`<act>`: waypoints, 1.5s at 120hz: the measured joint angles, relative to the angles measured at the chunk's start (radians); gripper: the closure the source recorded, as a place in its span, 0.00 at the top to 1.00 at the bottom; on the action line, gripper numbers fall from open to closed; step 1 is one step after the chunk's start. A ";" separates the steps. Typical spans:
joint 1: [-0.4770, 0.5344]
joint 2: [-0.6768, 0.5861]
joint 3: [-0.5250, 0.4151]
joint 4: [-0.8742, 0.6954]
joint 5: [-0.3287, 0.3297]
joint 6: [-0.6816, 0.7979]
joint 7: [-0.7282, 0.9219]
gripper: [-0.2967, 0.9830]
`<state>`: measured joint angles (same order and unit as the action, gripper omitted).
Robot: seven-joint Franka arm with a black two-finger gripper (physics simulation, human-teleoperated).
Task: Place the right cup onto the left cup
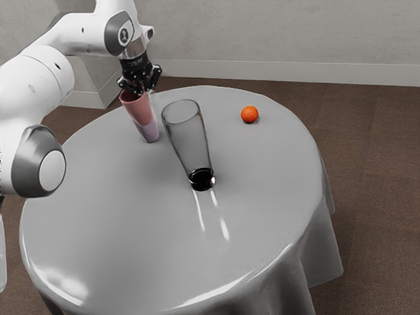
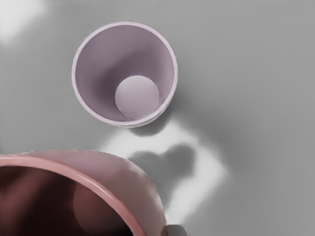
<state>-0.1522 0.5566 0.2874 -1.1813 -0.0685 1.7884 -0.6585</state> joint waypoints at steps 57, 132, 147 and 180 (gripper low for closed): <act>0.105 0.280 -0.004 0.460 0.000 -0.127 0.019 0.15; 0.133 0.420 -0.004 0.634 -0.003 -0.214 0.035 0.15; 0.135 0.423 -0.004 0.633 -0.004 -0.218 0.037 0.15; 0.134 0.429 -0.004 0.635 -0.005 -0.210 0.040 0.38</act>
<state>-0.0184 0.9852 0.2836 -0.5465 -0.0739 1.5789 -0.6190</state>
